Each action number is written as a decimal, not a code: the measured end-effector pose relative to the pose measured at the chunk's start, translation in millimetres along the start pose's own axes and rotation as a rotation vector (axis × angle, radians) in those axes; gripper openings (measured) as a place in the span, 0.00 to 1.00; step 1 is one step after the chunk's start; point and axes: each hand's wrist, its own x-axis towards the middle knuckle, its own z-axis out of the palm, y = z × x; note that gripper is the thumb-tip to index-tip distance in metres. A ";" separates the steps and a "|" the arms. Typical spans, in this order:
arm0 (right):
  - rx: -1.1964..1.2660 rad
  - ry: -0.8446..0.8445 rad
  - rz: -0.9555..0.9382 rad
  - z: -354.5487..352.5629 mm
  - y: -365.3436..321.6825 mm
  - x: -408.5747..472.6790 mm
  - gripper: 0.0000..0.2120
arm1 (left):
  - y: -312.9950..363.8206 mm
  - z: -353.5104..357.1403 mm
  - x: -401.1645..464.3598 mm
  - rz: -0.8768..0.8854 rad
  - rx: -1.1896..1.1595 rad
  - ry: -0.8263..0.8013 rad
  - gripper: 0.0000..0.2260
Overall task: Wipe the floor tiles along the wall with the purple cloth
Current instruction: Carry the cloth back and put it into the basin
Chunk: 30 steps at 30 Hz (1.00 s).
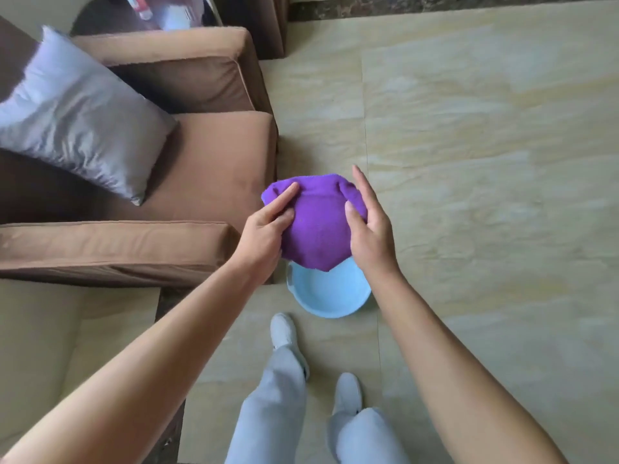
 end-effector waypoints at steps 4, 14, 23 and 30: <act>-0.055 -0.002 0.009 15.4 104.6 24.6 0.25 | -83.5 -20.8 61.6 -0.027 0.098 0.012 0.21; -0.005 -0.006 0.118 18.2 346.4 75.9 0.20 | -292.3 -45.0 200.7 0.016 0.297 -0.047 0.23; -0.026 -0.040 0.111 23.9 494.1 102.2 0.19 | -429.2 -61.5 275.1 0.089 0.389 -0.038 0.24; -0.070 -0.097 0.137 24.4 566.0 79.5 0.27 | -497.4 -78.4 277.7 0.043 0.464 -0.051 0.24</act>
